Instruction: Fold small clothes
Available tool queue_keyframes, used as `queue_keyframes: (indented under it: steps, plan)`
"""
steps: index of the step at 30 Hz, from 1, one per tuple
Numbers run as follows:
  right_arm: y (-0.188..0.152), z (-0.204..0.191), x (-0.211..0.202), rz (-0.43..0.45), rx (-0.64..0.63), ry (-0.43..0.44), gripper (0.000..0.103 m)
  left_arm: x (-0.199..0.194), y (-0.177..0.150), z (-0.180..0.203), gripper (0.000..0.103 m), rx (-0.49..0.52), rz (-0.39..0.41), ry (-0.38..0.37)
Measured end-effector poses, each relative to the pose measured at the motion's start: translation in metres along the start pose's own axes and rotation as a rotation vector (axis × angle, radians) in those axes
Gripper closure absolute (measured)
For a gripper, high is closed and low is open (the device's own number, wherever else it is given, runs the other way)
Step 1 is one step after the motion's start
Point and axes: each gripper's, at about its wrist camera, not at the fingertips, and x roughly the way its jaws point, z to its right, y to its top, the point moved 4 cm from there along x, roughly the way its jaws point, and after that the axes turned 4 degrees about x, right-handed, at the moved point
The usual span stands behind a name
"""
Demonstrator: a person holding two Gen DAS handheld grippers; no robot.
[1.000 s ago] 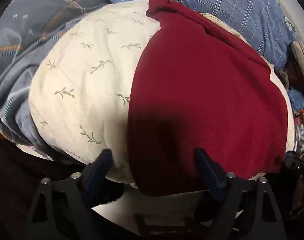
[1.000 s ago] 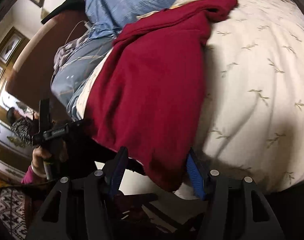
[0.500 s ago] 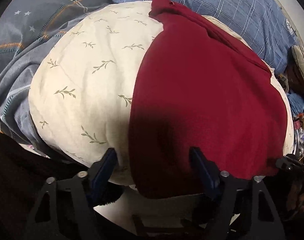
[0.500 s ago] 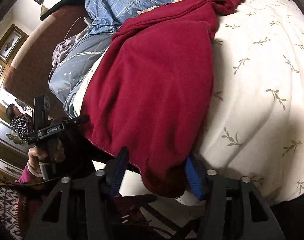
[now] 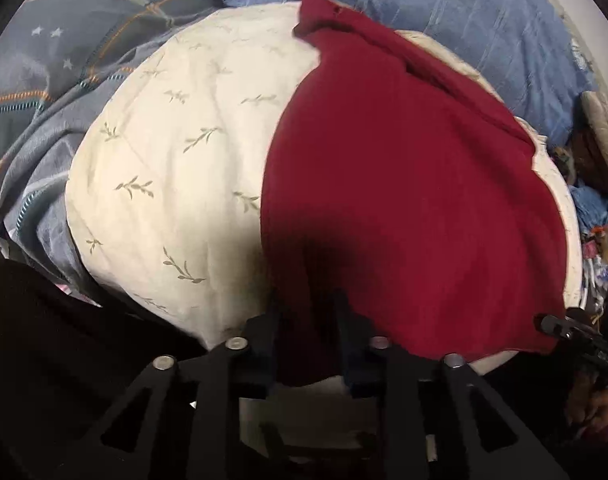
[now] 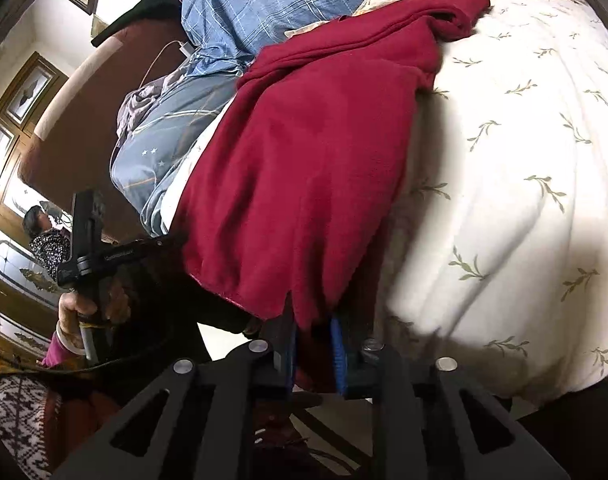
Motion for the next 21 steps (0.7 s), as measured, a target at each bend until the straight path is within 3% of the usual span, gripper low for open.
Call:
queue_keyframes:
  steps: [2, 4, 6, 8, 10, 14, 18, 21]
  plan:
    - [0.001, 0.004, 0.006, 0.007, 0.035, 0.022, 0.077, 0.005, 0.002, 0.0, 0.068, -0.027, 0.007, -0.021]
    - [0.002, 0.006, 0.013, 0.008, 0.049, 0.021, 0.076, 0.007, 0.004, 0.0, 0.061, -0.048, 0.016, -0.043]
    - [0.004, 0.003, 0.014, 0.004, 0.032, 0.009, 0.079, 0.007, 0.004, 0.001, 0.062, -0.046, 0.022, -0.042]
    - [0.005, 0.0, 0.01, 0.009, 0.016, -0.015, 0.09, 0.004, 0.005, 0.004, 0.091, -0.013, 0.033, -0.033]
    - [0.005, -0.001, 0.0, 0.033, 0.033, 0.026, 0.093, 0.0, 0.006, 0.004, 0.093, -0.017, 0.036, -0.066]
    - [0.002, -0.02, -0.031, 0.081, 0.071, 0.196, 0.095, -0.034, 0.005, 0.003, 0.094, -0.02, 0.098, -0.125]
    - [-0.009, -0.037, -0.047, 0.07, 0.047, 0.257, 0.098, -0.081, 0.001, 0.002, 0.097, 0.016, 0.199, -0.128]
    - [-0.021, -0.036, -0.036, 0.03, 0.036, 0.225, 0.098, -0.083, -0.009, -0.011, 0.097, -0.006, 0.192, -0.118]
